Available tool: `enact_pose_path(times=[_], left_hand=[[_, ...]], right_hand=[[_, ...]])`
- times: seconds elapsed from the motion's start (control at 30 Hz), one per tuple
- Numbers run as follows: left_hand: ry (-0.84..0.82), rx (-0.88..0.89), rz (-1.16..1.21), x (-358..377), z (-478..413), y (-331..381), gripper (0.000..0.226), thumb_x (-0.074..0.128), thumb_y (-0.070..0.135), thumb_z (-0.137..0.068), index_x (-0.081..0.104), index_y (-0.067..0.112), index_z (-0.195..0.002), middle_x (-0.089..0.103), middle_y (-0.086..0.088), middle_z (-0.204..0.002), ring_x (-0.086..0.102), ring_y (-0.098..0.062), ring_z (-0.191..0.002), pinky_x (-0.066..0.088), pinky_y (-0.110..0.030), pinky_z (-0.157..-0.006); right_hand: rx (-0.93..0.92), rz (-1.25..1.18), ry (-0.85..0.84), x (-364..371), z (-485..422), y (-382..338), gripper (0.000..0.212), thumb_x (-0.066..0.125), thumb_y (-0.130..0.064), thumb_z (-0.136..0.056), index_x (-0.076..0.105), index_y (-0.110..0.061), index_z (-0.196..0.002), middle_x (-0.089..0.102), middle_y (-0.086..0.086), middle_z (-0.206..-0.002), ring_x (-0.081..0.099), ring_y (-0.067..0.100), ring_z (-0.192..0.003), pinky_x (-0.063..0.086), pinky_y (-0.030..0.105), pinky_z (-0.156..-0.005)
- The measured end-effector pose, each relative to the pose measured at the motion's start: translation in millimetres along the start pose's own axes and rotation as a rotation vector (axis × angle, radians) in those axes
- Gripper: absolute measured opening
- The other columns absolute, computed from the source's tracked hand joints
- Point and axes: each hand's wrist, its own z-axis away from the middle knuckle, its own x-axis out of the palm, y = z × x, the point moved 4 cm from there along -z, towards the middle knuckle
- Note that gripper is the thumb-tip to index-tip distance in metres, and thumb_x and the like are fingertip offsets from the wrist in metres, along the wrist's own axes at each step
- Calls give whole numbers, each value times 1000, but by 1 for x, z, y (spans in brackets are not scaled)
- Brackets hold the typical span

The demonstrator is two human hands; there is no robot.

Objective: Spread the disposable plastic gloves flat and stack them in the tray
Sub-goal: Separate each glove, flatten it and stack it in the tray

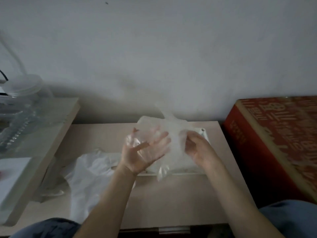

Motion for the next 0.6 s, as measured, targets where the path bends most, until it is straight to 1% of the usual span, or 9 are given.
enact_pose_path(times=[0.07, 0.13, 0.17, 0.23, 0.33, 0.4, 0.47, 0.5, 0.6], left_hand=[[87, -65, 64, -11, -6, -5, 87, 47, 73, -75, 58, 6, -128, 53, -25, -133, 47, -46, -125, 43, -61, -97], [158, -102, -1, -22, -13, -6, 98, 44, 81, -68, 57, 5, -128, 56, -23, -131, 50, -44, -123, 45, -60, -95], [179, -128, -69, -22, -15, -8, 98, 43, 81, -67, 56, 5, -126, 57, -22, -130, 52, -42, -122, 46, -58, -94], [239, -184, -262, -22, -19, -12, 84, 46, 73, -72, 58, 6, -120, 63, -17, -122, 59, -34, -114, 52, -50, -88], [366, -243, -609, -24, -29, -20, 37, 65, 39, -82, 65, 8, -102, 68, -9, -101, 65, -20, -88, 57, -33, -75], [429, -251, -723, -25, -33, -27, 11, 66, 18, -88, 66, 7, -89, 65, -7, -84, 62, -13, -67, 56, -25, -64], [488, -235, -810, -27, -35, -29, 8, 62, 11, -90, 63, 7, -83, 57, -4, -68, 53, -7, -50, 50, -19, -51], [511, -223, -855, -27, -35, -29, 10, 62, 11, -90, 62, 8, -80, 53, -2, -63, 50, -6, -47, 47, -17, -46], [560, -189, -908, -31, -37, -25, 15, 62, 16, -91, 60, 9, -78, 47, 0, -59, 44, -8, -47, 42, -15, -41]], right_hand=[[-85, 194, 101, -17, 2, -12, 12, 50, -7, -95, 56, -13, -87, 58, 3, -64, 57, 9, -49, 44, 20, -43], [-133, 302, 193, -36, 0, -16, 15, 48, -4, -96, 58, -14, -89, 53, 4, -63, 50, 9, -44, 38, 19, -37], [-143, 333, 247, -43, -2, -15, 18, 47, -3, -95, 59, -15, -90, 52, 3, -62, 48, 9, -43, 36, 19, -36], [-156, 366, 331, -53, -6, -9, 16, 48, -6, -96, 60, -15, -90, 52, 2, -63, 47, 11, -45, 36, 19, -37], [-145, 394, 367, -59, -11, 2, 17, 53, -14, -96, 55, -16, -80, 53, 3, -62, 47, 12, -44, 37, 17, -36], [-117, 445, 362, -61, -13, 7, 21, 54, -13, -95, 51, -17, -75, 54, 5, -62, 47, 12, -40, 37, 17, -36], [-116, 486, 353, -64, -14, 10, 17, 53, -10, -94, 52, -13, -78, 56, 8, -65, 49, 13, -39, 40, 19, -37], [-120, 504, 353, -65, -14, 10, 14, 53, -9, -94, 52, -10, -80, 56, 10, -67, 49, 14, -39, 40, 20, -37], [-141, 557, 394, -72, -15, 10, 12, 52, -8, -93, 51, -3, -82, 55, 12, -68, 42, 15, -35, 38, 22, -35]])
